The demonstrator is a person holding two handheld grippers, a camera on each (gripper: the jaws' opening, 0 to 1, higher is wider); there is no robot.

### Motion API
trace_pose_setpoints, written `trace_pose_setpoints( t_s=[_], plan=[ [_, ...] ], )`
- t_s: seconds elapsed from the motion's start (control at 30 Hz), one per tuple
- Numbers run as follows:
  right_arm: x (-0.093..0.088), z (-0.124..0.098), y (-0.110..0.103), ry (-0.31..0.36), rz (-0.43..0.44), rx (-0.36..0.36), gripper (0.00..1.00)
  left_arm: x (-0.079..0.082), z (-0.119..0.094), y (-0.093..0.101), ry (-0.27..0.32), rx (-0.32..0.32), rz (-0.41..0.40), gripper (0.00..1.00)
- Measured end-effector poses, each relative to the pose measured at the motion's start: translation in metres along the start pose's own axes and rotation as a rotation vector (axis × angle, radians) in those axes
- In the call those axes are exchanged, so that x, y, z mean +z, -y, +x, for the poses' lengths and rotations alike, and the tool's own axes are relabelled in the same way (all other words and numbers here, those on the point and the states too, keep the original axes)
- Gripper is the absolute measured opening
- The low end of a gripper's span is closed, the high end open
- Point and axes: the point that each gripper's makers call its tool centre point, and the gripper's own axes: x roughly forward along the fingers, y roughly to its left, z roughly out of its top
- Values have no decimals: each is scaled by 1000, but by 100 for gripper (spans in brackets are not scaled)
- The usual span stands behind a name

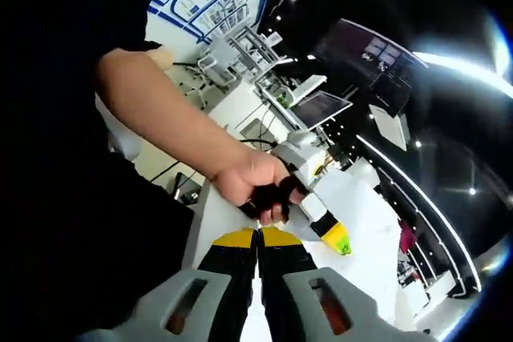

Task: Organize the stack of printing papers by aligning and flattening the scattered papers on the table

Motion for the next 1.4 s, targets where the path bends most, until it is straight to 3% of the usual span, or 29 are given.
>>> trace_pose_setpoints(
  t_s=[0.1,0.2,0.4,0.5,0.67,0.73,0.83,0.97,1.23,1.4],
  plan=[
    [-2,-6,5,37,132,-20,4,3,-2,1,11,20,48,5],
    [-3,-18,11,105,336,-28,12,6,-5,0,27,18,53,5],
    [-5,-56,36,199,497,-97,21,9,-5,6,41,-14,73,5],
    [-4,-83,58,285,585,-159,26,9,-5,9,44,-35,80,5],
    [-38,-112,100,268,713,-315,33,10,-6,21,53,-100,104,5],
    [-49,-120,116,290,791,-362,36,9,-6,23,51,-109,113,5],
    [-55,-130,133,331,812,-407,37,9,-6,25,49,-120,122,5],
    [-68,-135,149,316,822,-440,37,9,-6,28,49,-131,132,5],
    [-82,-143,170,291,825,-446,38,6,-4,29,36,-141,133,5],
    [-101,-139,178,247,849,-410,42,3,-3,32,24,-151,138,5]
  ],
)
